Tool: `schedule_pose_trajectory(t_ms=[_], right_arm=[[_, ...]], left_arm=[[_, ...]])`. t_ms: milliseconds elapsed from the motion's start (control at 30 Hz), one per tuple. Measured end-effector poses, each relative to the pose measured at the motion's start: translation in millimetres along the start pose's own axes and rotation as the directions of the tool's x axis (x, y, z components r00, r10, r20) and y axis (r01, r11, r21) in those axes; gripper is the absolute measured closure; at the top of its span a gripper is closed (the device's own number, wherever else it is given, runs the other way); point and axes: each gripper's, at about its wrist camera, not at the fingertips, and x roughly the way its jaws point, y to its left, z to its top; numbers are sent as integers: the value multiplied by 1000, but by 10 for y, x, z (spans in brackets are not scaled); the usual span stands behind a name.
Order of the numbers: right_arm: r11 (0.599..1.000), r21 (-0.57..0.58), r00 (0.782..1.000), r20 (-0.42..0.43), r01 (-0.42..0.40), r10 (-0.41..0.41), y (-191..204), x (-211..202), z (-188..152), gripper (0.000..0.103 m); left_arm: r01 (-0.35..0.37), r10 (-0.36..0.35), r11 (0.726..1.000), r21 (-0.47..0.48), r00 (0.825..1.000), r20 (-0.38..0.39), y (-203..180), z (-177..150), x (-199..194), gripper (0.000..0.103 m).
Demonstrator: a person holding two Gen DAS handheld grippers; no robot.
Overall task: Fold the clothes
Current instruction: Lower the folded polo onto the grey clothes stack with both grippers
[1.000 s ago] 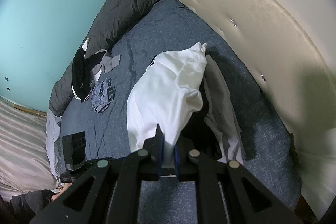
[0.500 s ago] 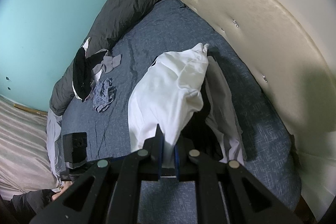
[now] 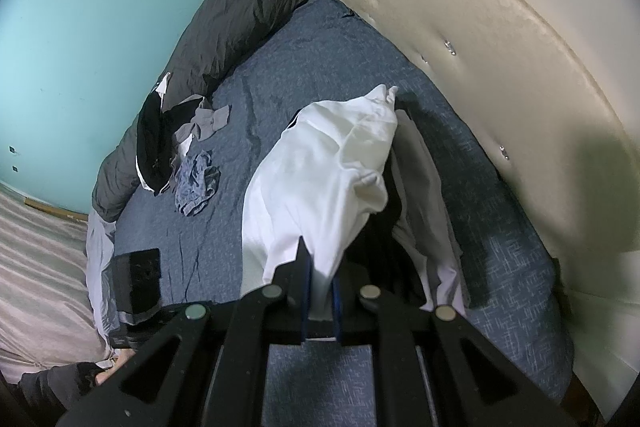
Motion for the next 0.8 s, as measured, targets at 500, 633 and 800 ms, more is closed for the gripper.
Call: schedule_pose_trajectory(t_ms=[500, 633, 800], right_arm=[[1000, -28, 1000, 14, -1, 1, 205, -116, 37, 95], [1000, -28, 1000, 8, -1, 2, 222, -127, -16, 95], [999, -33, 1000, -20, 17, -17, 168, -82, -167, 95]], left_arm=[[8, -10, 999, 45, 999, 49, 43, 158, -492, 98], [8, -11, 998, 54, 998, 57, 98, 186, -592, 98], [-10, 7, 997, 74, 999, 41, 207, 99, -554, 98]])
